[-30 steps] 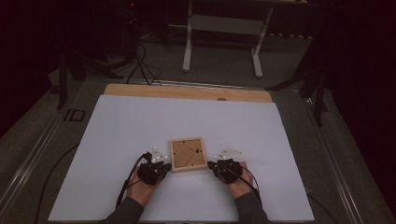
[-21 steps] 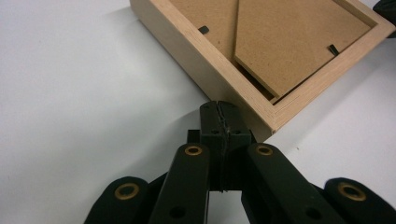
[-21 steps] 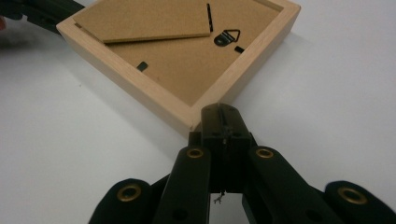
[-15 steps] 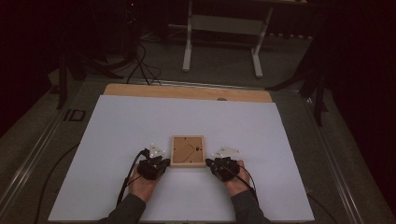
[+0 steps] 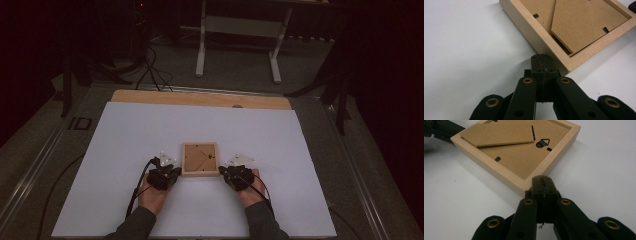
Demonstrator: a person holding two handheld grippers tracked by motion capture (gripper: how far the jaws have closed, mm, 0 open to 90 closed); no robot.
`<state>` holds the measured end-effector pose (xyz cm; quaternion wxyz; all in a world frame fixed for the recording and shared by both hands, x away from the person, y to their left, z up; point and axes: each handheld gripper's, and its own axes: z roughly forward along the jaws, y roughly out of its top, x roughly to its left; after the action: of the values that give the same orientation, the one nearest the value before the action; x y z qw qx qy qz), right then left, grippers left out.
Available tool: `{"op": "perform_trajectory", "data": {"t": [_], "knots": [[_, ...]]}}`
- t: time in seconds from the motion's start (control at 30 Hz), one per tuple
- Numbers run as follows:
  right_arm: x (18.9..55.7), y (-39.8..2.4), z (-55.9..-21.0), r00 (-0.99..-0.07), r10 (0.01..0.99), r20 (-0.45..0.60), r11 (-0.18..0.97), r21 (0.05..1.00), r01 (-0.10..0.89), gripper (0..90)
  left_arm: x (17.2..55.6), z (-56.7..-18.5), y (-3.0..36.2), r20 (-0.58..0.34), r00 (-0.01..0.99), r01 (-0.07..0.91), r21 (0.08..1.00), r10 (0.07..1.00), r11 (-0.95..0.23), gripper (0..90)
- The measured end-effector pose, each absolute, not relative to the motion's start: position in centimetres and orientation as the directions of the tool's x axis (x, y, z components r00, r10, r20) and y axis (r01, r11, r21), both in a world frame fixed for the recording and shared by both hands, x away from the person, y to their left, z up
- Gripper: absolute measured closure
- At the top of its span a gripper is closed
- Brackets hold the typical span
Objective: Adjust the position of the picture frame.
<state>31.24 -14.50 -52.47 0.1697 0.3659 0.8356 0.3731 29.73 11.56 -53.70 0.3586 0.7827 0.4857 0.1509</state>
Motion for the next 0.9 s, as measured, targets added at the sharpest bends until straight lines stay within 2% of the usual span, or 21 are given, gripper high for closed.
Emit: {"op": "perform_trajectory", "data": {"t": [0.6,0.9], "knots": [[31.1,-14.4,-52.4,-0.670,0.741,-0.037,0.451,0.767,0.456,89.7,30.0,-53.9,11.8,-0.111,0.489,0.637,0.723,0.865,-0.267,89.3],[31.2,-15.2,-51.9,-0.655,0.755,-0.028,0.419,0.789,0.450,89.4,29.9,-53.4,12.6,-0.120,0.482,0.623,0.743,0.868,-0.243,82.8]]}}
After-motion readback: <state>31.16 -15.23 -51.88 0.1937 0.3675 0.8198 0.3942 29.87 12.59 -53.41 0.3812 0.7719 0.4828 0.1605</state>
